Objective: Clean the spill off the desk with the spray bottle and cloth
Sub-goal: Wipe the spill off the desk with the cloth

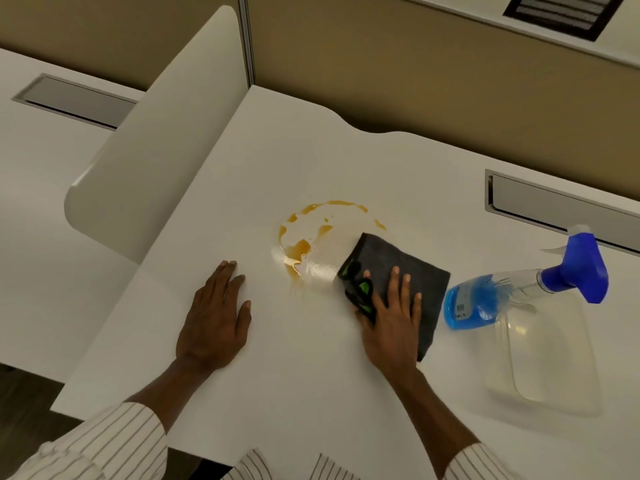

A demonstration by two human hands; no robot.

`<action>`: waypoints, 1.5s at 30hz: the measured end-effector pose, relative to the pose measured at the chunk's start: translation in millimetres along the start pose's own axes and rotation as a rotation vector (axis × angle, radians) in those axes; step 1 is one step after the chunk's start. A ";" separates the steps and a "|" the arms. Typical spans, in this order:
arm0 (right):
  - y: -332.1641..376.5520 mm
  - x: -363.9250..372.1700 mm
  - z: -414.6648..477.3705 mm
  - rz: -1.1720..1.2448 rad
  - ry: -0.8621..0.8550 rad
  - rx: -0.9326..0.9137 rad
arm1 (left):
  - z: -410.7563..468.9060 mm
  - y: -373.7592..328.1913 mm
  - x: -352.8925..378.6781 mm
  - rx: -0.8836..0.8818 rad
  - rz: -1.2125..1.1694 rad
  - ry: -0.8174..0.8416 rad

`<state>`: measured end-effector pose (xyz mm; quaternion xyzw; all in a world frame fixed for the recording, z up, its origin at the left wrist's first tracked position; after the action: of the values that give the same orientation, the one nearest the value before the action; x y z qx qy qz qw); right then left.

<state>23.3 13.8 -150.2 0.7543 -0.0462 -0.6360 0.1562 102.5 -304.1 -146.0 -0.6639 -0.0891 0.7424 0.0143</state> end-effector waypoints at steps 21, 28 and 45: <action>11.4 -17.7 128.1 0.134 -0.006 0.110 | -2.7 0.1 1.4 0.011 0.037 -0.054; 49.3 1.0 90.9 0.106 0.071 -0.246 | -2.8 0.1 0.8 0.002 0.042 -0.046; 84.9 4.3 126.8 0.089 0.176 -0.394 | -1.7 -1.5 3.1 0.013 0.079 -0.072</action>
<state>-88.4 -90.2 -147.3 0.7591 0.0596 -0.5569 0.3320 103.7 -302.0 -149.0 -0.6396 -0.0584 0.7663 -0.0141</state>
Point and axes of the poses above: each hand's wrist, its own z-axis towards the middle knuckle, its own x-axis out of the palm, y = z × x, the point moved 5 cm from there along z, towards the middle knuckle, and after that the axes turned 12 degrees about z, right-handed, at the moved point
